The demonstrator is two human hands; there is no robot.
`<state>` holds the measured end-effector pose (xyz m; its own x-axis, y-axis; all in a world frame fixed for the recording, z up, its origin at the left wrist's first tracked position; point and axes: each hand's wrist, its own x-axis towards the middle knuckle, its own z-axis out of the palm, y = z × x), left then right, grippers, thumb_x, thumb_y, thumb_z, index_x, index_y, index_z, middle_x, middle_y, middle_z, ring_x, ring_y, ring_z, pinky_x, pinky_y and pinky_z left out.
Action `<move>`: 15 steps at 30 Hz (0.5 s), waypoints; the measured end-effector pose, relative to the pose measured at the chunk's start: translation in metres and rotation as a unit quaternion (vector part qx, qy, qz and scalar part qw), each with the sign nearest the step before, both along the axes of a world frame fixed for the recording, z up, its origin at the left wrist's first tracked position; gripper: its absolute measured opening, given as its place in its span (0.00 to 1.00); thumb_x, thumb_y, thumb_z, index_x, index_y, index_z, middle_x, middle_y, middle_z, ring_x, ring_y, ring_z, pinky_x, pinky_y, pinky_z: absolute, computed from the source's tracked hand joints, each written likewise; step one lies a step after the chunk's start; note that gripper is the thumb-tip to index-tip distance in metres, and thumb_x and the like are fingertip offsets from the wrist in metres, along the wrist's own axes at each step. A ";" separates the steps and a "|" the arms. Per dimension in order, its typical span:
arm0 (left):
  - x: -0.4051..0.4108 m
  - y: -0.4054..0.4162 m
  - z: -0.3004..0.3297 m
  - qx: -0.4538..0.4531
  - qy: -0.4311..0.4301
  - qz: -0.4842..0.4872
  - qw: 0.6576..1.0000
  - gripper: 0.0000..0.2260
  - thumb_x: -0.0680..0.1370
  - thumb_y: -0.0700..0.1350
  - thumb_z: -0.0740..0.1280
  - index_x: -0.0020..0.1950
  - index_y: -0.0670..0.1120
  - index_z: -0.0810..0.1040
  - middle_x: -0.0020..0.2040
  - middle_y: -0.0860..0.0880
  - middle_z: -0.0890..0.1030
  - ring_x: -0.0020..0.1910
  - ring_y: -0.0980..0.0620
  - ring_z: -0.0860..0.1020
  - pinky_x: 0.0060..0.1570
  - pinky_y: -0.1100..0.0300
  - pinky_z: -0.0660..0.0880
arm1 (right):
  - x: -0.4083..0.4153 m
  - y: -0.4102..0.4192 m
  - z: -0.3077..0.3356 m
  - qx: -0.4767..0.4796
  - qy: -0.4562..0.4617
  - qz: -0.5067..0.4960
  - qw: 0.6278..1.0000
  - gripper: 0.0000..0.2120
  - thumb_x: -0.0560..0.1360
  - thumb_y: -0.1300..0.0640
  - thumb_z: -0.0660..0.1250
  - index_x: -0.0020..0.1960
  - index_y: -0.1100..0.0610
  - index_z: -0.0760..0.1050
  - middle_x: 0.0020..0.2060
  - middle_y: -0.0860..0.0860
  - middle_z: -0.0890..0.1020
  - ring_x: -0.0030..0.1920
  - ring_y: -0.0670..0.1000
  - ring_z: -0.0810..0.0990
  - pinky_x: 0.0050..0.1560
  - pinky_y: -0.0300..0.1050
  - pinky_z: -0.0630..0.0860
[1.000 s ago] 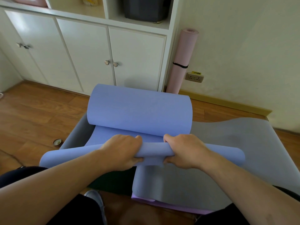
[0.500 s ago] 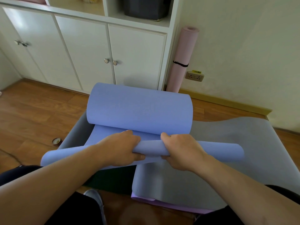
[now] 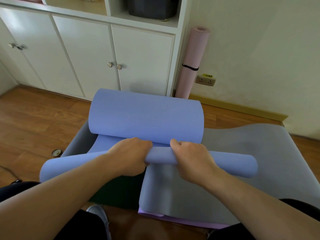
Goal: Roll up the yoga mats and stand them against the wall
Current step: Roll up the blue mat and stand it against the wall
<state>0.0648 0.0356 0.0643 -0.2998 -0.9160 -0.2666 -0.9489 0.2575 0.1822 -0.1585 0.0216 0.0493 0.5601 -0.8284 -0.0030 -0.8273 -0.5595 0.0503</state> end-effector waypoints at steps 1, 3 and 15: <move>-0.001 0.001 0.000 -0.011 -0.008 -0.003 1.000 0.09 0.79 0.55 0.68 0.51 0.53 0.71 0.50 0.53 0.79 0.50 0.47 0.79 0.49 0.49 0.78 | -0.001 -0.002 -0.002 0.023 -0.004 -0.006 1.000 0.15 0.72 0.62 0.68 0.53 0.53 0.64 0.43 0.50 0.77 0.41 0.60 0.76 0.37 0.50 0.64; -0.005 0.005 -0.002 -0.056 -0.026 0.001 0.998 0.14 0.78 0.59 0.68 0.51 0.53 0.67 0.51 0.54 0.77 0.51 0.48 0.79 0.46 0.52 0.75 | -0.004 -0.007 -0.001 0.063 -0.017 -0.014 0.998 0.13 0.71 0.63 0.65 0.50 0.53 0.64 0.40 0.50 0.73 0.40 0.60 0.74 0.36 0.51 0.65; 0.006 -0.001 -0.001 -0.018 -0.001 0.030 0.999 0.06 0.78 0.51 0.68 0.51 0.52 0.73 0.50 0.51 0.80 0.47 0.47 0.80 0.49 0.49 0.80 | 0.001 0.000 0.002 -0.029 -0.012 0.019 0.999 0.22 0.72 0.51 0.76 0.56 0.50 0.64 0.48 0.49 0.80 0.48 0.58 0.82 0.39 0.49 0.65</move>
